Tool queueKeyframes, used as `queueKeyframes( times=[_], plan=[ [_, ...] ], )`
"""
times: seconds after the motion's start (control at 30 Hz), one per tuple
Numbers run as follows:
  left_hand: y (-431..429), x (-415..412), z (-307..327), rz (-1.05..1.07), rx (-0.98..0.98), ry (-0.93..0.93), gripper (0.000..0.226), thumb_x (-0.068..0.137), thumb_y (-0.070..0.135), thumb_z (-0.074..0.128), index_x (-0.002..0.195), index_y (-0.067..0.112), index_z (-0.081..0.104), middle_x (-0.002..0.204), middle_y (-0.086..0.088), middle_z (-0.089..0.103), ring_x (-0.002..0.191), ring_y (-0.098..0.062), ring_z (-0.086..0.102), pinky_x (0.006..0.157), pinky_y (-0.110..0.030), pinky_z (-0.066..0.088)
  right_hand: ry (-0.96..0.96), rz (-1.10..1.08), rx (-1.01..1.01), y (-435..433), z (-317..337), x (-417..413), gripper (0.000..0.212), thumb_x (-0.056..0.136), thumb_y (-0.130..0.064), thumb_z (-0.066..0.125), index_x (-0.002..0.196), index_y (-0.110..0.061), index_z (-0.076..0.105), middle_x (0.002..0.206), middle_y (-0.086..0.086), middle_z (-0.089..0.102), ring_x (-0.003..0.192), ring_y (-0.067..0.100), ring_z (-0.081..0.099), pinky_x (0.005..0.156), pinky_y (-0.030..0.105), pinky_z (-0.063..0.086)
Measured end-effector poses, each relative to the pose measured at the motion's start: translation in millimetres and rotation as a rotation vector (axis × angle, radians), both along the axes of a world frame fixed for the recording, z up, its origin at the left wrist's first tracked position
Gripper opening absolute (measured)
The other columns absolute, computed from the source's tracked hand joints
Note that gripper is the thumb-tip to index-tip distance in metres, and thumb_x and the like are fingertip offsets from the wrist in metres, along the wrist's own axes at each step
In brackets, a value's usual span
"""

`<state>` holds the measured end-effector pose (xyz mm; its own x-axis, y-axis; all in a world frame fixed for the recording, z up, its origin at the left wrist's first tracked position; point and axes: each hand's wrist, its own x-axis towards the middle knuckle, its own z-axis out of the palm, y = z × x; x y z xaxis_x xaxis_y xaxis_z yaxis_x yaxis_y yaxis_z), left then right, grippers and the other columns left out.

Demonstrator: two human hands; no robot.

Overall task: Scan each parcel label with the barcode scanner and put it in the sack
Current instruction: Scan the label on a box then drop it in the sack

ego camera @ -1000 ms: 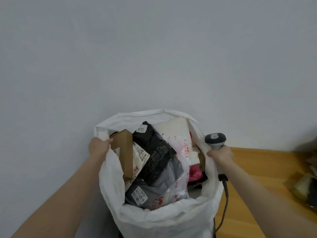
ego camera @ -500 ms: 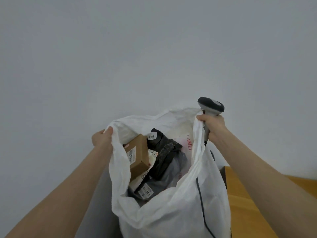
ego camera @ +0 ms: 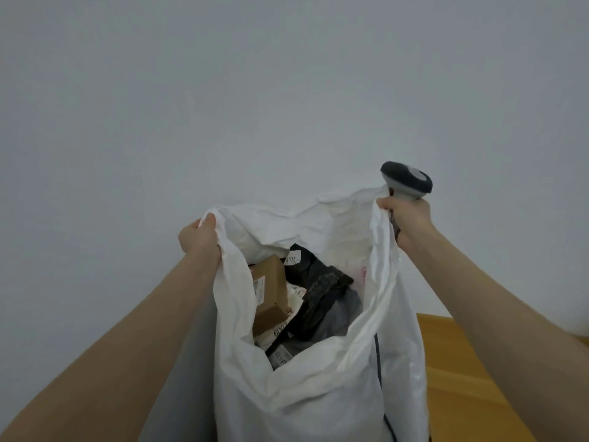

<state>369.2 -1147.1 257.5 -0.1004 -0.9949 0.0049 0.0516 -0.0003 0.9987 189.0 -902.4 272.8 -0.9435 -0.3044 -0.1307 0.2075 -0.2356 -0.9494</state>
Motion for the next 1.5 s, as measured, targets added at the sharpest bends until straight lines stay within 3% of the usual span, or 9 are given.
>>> queueKeyframes(
  times=[0.2,0.33,0.43,0.67,0.83,0.97,1.13,1.3,1.5],
  plan=[
    [-11,1,44,-0.021,-0.046,0.185,0.01,0.093,0.018,0.059,0.09,0.011,0.066,0.081,0.004,0.061,0.079,-0.014,0.062,0.08,-0.025,0.05,0.118,-0.061,-0.077,1,26,-7,0.02,0.078,0.005,0.065,0.081,-0.013,0.059,0.066,0.001,0.049,0.049,0.012,0.043,0.046,0.022,0.038],
    [-2,2,18,-0.04,-0.056,0.082,0.033,0.093,0.015,0.059,0.062,0.02,0.05,0.069,0.006,0.052,0.078,-0.018,0.055,0.069,-0.024,0.046,0.075,-0.062,0.006,10,2,-3,0.02,0.077,0.006,0.063,0.084,-0.013,0.058,0.074,0.005,0.05,0.06,0.017,0.047,0.056,0.027,0.041],
    [-5,11,19,-0.044,-0.092,0.077,0.01,0.094,0.017,0.058,0.086,0.013,0.063,0.086,0.0,0.06,0.084,-0.018,0.057,0.073,-0.025,0.046,0.12,-0.059,0.024,15,5,-10,0.021,0.077,0.005,0.062,0.083,-0.014,0.056,0.069,0.003,0.046,0.056,0.015,0.043,0.054,0.027,0.039],
    [-14,40,-43,-0.012,-0.119,-0.058,0.034,0.095,0.013,0.052,0.129,0.012,0.056,0.128,-0.008,0.057,0.114,-0.024,0.055,0.098,-0.035,0.046,0.064,-0.149,0.424,47,-59,-22,0.019,0.08,-0.003,0.067,0.095,-0.005,0.055,0.088,0.012,0.06,0.09,0.035,0.062,0.089,0.049,0.053],
    [-8,41,-68,-0.062,-0.19,-0.364,0.038,0.1,0.018,0.041,0.136,0.018,0.049,0.138,-0.011,0.05,0.121,-0.032,0.05,0.096,-0.036,0.042,0.07,-0.134,0.585,72,-75,-17,0.021,0.082,-0.009,0.066,0.1,-0.004,0.056,0.087,0.013,0.06,0.086,0.035,0.06,0.088,0.05,0.053],
    [-4,32,-68,-0.218,-0.107,-0.687,0.077,0.088,0.058,0.055,0.146,0.012,0.033,0.144,-0.02,0.033,0.125,-0.039,0.043,0.097,-0.045,0.042,0.26,-0.091,0.586,84,-44,-16,0.025,0.085,-0.021,0.071,0.1,-0.007,0.056,0.077,0.005,0.057,0.079,0.029,0.058,0.08,0.043,0.054],
    [-6,27,-60,-0.347,-0.098,-1.033,0.091,0.051,0.075,0.072,0.106,0.004,0.057,0.109,-0.02,0.061,0.108,-0.033,0.051,0.082,-0.04,0.044,0.426,0.156,0.79,73,-36,8,0.027,0.083,-0.018,0.072,0.105,-0.009,0.059,0.097,0.008,0.063,0.095,0.026,0.06,0.079,0.036,0.05],
    [12,42,-53,-0.309,-0.203,-0.695,0.016,0.08,0.014,0.071,0.081,0.002,0.06,0.083,-0.015,0.062,0.079,-0.032,0.064,0.066,-0.034,0.048,0.353,0.153,0.936,56,-81,25,0.032,0.08,-0.022,0.069,0.108,-0.012,0.057,0.096,0.009,0.064,0.089,0.028,0.062,0.077,0.037,0.052],
    [20,69,-47,-0.462,0.077,-0.42,0.033,0.095,0.015,0.059,0.115,-0.011,0.058,0.091,-0.014,0.064,0.064,-0.017,0.059,0.055,-0.027,0.047,0.286,0.065,0.97,37,-95,36,0.034,0.083,-0.021,0.063,0.114,-0.017,0.052,0.096,0.01,0.061,0.088,0.032,0.061,0.078,0.04,0.053]
  ],
)
